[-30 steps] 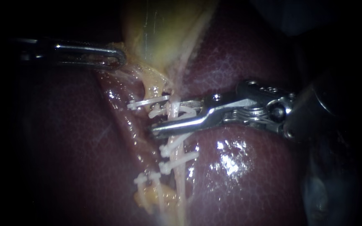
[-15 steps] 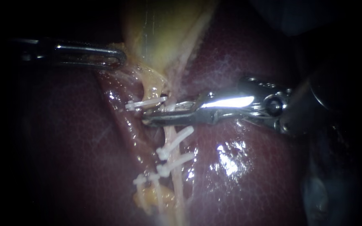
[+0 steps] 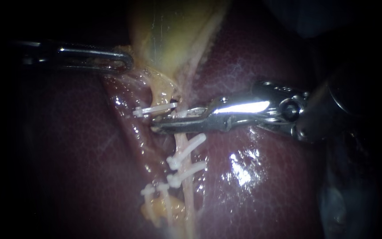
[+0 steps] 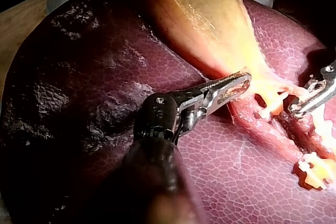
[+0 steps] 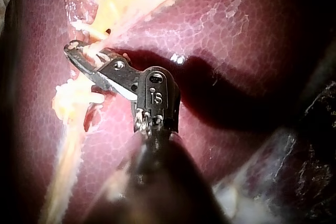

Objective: Clipping third clip right tube

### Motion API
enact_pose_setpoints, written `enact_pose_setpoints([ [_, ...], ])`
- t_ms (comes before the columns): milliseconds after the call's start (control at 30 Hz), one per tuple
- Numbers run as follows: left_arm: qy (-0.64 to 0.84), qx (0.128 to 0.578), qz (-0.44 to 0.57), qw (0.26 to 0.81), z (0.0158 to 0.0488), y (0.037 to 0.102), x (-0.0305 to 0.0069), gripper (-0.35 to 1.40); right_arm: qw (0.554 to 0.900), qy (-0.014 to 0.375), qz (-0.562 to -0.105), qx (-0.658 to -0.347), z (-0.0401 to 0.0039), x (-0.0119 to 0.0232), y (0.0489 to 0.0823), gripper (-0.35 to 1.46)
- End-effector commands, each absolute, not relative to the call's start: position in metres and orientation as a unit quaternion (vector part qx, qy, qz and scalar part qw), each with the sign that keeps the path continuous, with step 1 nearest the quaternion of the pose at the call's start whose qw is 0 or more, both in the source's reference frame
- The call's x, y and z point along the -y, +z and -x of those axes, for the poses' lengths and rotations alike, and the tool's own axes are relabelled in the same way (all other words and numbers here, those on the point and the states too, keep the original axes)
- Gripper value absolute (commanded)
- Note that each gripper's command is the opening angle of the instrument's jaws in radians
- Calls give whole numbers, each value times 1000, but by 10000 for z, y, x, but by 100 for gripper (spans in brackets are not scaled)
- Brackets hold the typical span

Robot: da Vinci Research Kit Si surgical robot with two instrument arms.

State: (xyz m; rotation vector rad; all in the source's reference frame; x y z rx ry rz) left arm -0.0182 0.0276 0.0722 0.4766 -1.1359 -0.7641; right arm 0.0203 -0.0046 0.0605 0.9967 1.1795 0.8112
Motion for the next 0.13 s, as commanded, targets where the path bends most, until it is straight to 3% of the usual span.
enact_pose_setpoints([
  [33,-350,520,-218,749,182,722,-276,-35,643,356,-437,-518,-203,46,606,-35],
  [133,-350,520,-218,749,182,722,-276,-35,643,354,-439,-518,-204,47,606,-35],
])
